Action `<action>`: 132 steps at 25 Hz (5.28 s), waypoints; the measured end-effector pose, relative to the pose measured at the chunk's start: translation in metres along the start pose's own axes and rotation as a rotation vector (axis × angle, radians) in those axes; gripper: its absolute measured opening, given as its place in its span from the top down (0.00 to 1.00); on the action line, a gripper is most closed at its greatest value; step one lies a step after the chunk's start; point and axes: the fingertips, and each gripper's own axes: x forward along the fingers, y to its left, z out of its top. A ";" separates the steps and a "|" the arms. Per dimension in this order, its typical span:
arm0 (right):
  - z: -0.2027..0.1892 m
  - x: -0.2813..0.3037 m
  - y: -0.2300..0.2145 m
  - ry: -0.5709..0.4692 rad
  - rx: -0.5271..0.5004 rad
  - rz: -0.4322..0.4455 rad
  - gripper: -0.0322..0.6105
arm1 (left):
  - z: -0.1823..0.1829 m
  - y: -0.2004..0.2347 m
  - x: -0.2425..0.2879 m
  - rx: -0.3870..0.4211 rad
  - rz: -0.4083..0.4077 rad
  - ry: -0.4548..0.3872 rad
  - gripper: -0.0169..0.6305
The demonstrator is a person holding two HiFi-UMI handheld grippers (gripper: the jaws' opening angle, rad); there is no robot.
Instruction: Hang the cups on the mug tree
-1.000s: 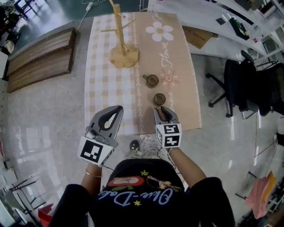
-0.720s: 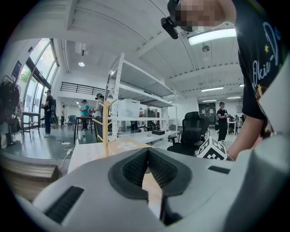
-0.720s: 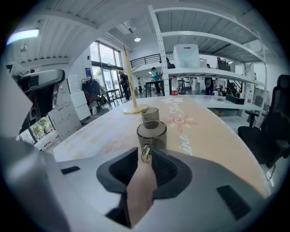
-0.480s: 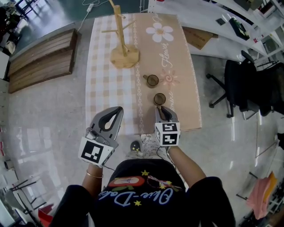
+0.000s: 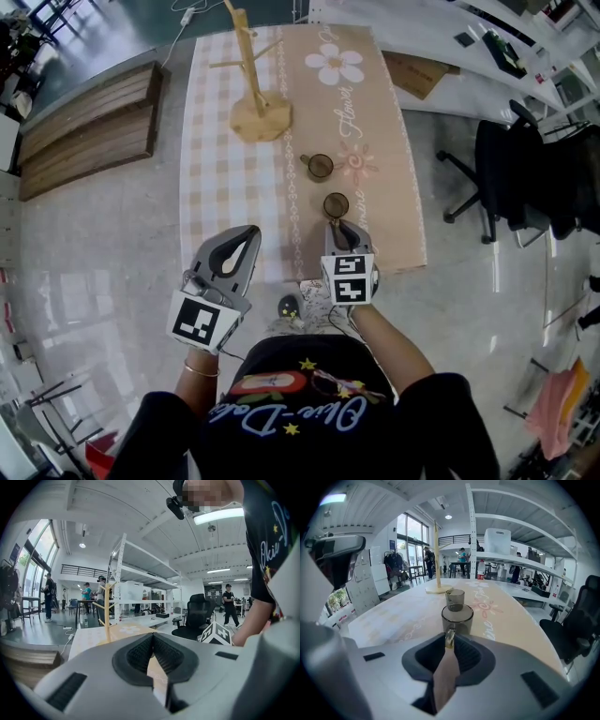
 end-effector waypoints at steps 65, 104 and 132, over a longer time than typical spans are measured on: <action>0.095 -0.039 -0.049 -0.208 -0.129 0.182 0.87 | 0.031 -0.020 0.028 -0.049 0.109 -0.081 0.96; 0.180 -0.035 -0.076 -0.363 -0.230 0.348 0.87 | 0.050 -0.006 0.041 -0.017 0.296 -0.044 0.96; 0.200 -0.037 -0.049 -0.407 -0.220 0.455 0.87 | 0.062 0.015 0.069 0.020 0.275 -0.037 0.96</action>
